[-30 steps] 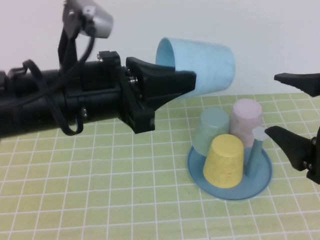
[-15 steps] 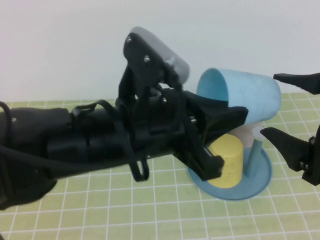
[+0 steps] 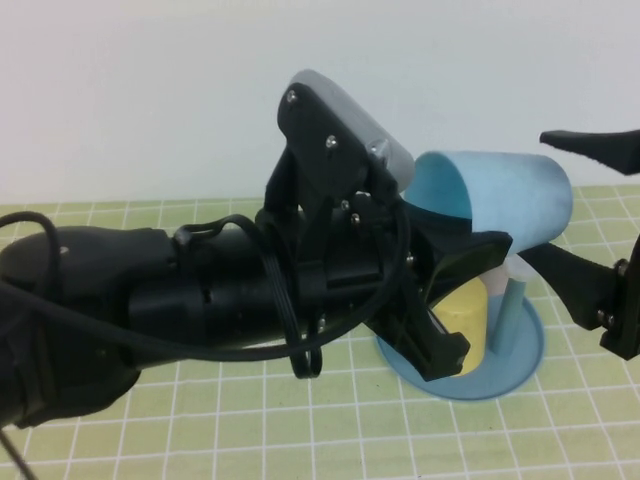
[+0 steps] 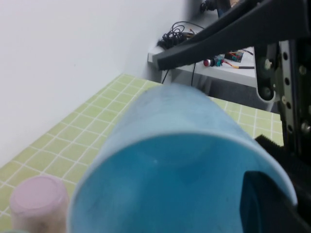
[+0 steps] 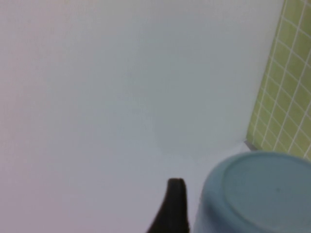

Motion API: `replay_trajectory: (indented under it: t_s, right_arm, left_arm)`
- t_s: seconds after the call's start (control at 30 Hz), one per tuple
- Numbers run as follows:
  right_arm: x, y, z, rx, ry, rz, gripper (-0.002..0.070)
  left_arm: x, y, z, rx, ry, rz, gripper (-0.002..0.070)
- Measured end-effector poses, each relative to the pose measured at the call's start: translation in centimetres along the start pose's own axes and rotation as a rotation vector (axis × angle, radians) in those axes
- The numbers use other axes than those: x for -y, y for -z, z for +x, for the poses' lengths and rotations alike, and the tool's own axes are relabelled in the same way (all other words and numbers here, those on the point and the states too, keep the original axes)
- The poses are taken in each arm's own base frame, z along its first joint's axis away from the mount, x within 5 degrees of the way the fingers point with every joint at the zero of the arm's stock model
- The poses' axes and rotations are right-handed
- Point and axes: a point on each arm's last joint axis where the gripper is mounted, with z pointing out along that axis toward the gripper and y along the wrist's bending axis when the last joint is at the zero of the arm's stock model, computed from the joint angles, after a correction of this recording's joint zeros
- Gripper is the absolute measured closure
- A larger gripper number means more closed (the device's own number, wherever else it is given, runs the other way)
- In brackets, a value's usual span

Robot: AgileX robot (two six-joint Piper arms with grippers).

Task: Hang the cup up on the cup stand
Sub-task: Adjust the cup with two arms

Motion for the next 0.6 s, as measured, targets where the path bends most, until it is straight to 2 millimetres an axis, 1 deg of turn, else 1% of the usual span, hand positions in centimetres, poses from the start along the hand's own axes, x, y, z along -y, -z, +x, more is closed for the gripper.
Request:
replay_trajectory:
  t_s: [0.07,0.13,0.17,0.2,0.23,0.27,0.3,0.43,0.6]
  right_arm:
    - [0.0,0.0,0.1,-0.011,0.007,0.001,0.0066]
    - [0.1,0.0,0.2,-0.020,0.018,0.004,0.0141]
    - [0.1,0.0,0.2,-0.022,0.027,0.004,0.0153]
    - [0.1,0.0,0.2,-0.022,0.040,0.004,0.0161]
    - [0.1,0.0,0.2,-0.024,0.052,0.004,0.0162]
    - [0.1,0.0,0.2,-0.024,0.061,0.003,0.0163]
    - [0.1,0.0,0.2,-0.024,0.081,0.003,0.0163]
    - [-0.1,0.0,0.0,-0.001,0.239,-0.003,0.0165]
    - [-1.0,0.8,0.1,0.028,0.400,-0.043,0.0166]
  left_arm:
    - [0.0,-0.3,0.3,-0.007,0.007,0.016,0.0666]
    - [0.1,-0.4,0.3,-0.006,0.009,0.032,0.0665]
    - [0.1,-0.4,0.3,-0.006,0.009,0.034,0.0665]
    - [0.1,-0.4,0.3,-0.006,0.009,0.036,0.0665]
    - [1.3,-0.7,0.3,-0.009,0.003,0.076,0.0665]
    - [0.4,-0.4,0.3,-0.006,0.004,0.050,0.0665]
    - [0.2,-0.3,0.3,-0.005,0.006,0.046,0.0665]
    - [0.1,-0.3,0.3,-0.009,0.027,0.029,0.0631]
    - [0.5,0.9,-0.8,0.028,0.023,0.016,0.0571]
